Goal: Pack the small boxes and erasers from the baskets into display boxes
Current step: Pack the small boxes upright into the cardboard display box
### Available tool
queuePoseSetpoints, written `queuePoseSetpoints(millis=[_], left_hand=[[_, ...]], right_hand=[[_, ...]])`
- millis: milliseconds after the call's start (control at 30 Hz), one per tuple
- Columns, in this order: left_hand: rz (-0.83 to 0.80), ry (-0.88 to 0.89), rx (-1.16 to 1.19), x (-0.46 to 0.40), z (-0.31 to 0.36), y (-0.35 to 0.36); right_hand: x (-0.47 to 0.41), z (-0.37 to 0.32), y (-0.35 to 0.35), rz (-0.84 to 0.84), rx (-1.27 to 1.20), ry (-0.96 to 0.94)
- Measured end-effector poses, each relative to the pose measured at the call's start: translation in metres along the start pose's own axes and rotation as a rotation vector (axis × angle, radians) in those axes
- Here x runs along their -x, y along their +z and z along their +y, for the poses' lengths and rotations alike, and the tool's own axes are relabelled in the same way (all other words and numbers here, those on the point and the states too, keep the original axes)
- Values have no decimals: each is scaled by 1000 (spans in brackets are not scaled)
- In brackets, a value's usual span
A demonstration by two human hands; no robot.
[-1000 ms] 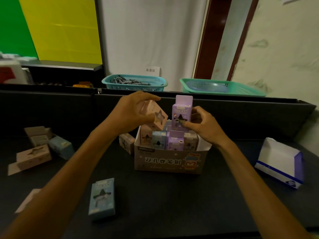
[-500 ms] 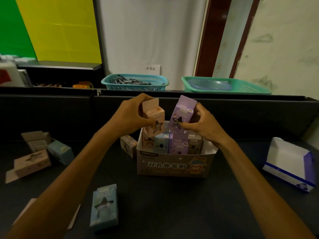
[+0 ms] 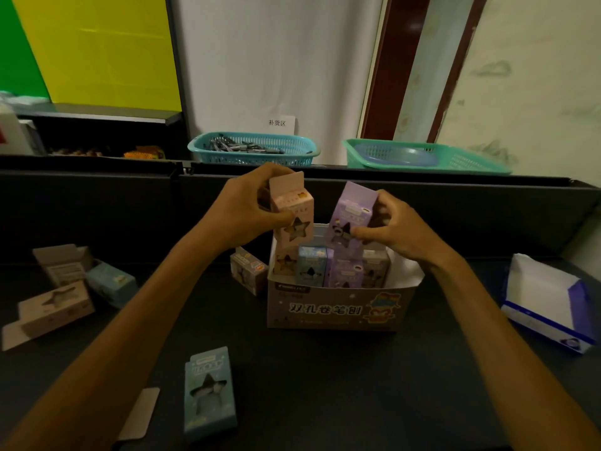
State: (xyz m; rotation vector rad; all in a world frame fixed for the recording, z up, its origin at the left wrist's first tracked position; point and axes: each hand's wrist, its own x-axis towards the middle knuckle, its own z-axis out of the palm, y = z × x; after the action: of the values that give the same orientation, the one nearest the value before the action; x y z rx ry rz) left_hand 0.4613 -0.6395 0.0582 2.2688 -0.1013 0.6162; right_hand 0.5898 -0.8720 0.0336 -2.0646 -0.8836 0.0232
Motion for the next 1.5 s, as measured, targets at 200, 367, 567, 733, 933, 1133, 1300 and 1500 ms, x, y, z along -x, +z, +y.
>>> queuePoseSetpoints(millis=[200,367,567,733,933,1133,1300,1500], left_hand=[[-42,12,-7,-5,-3,15],[-64,9,4,-5,-4,24],[-88,0,9,1,-9,33],[-88,-15,7,5,-11,36],[-100,-23,-11,9,-11,37],[-97,-35,-11,12,-12,35],[-95,-32,-14,13,-10,38],[-97,-49,-9,13,-10,33]], right_hand=[[15,3,-17,-223,60,26],[22,2,-8,-324,187,36],[26,-2,3,-332,316,8],[26,0,12,-360,436,14],[25,4,15,-357,516,-1],[26,4,13,-354,466,35],[24,4,13,-377,513,50],[24,6,14,-381,523,45]])
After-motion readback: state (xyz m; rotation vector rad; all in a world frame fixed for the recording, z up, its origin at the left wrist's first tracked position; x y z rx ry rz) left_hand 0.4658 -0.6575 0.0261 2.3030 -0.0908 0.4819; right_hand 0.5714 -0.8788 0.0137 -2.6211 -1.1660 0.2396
